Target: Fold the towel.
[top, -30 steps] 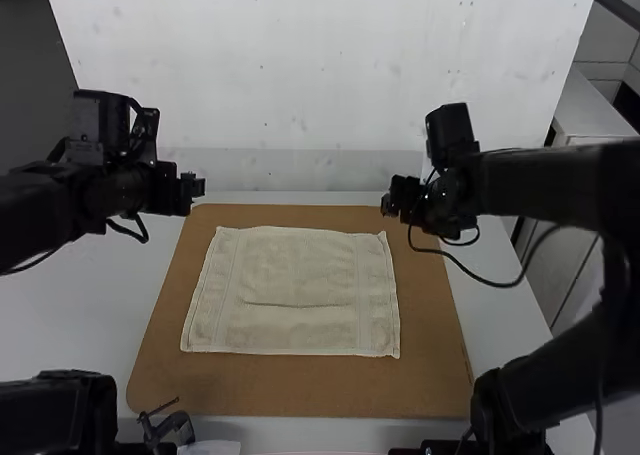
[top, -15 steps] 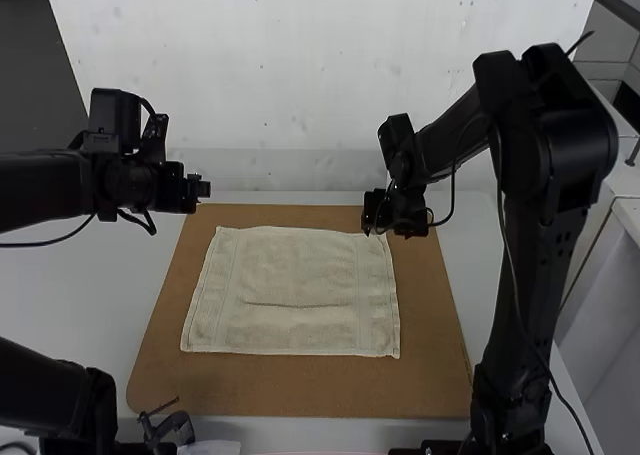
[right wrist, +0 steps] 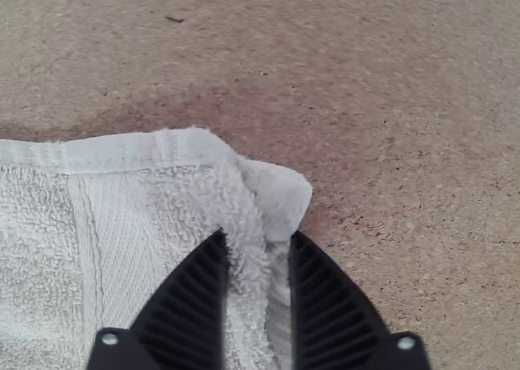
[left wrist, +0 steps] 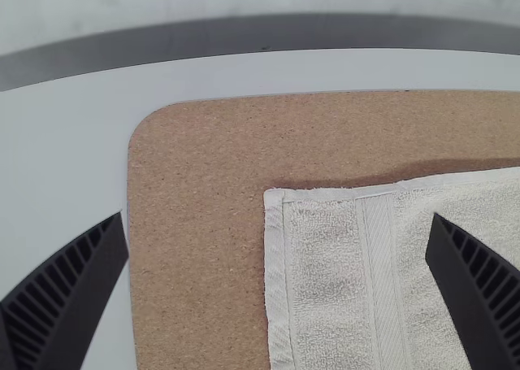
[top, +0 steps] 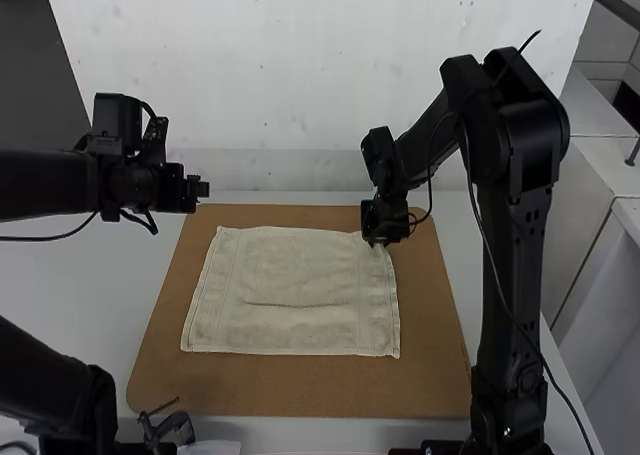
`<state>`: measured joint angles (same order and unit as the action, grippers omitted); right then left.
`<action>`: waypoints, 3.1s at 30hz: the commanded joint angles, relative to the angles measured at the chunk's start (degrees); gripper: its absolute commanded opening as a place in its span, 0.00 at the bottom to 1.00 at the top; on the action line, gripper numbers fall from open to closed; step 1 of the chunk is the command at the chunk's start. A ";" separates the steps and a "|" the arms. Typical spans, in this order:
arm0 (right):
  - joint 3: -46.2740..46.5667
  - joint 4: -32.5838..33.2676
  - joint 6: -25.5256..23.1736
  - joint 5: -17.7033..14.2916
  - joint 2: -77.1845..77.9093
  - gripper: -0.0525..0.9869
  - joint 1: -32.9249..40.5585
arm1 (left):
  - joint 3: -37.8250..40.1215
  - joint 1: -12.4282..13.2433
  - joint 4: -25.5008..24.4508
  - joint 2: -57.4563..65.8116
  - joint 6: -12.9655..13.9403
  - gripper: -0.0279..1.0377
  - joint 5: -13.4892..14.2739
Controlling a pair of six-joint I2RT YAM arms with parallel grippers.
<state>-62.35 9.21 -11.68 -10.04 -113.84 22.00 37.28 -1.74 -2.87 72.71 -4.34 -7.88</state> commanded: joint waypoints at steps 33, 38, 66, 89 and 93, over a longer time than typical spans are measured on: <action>2.93 -0.78 0.34 -4.11 -2.00 0.07 -1.08 | 33.91 -6.44 -18.04 47.00 -1.55 0.50 6.21; 3.64 -1.13 1.49 -4.11 -1.03 0.07 -2.40 | 35.41 -6.44 -19.27 46.30 -2.43 0.04 4.28; 7.06 -18.18 1.84 -6.57 15.76 0.07 -3.37 | 30.84 -9.60 -25.25 23.18 -9.81 0.04 4.45; 26.14 -2.62 11.95 -3.40 35.79 0.07 -3.28 | 7.81 -15.93 -32.63 0.15 -7.26 0.04 5.15; 27.45 -0.34 12.03 -3.40 38.08 0.07 -3.28 | 7.46 -19.27 -38.08 -3.80 -8.84 0.04 5.24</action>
<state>-35.09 8.16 -0.64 -10.74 -78.46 18.70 45.08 -18.98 -38.48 71.94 -11.86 -4.71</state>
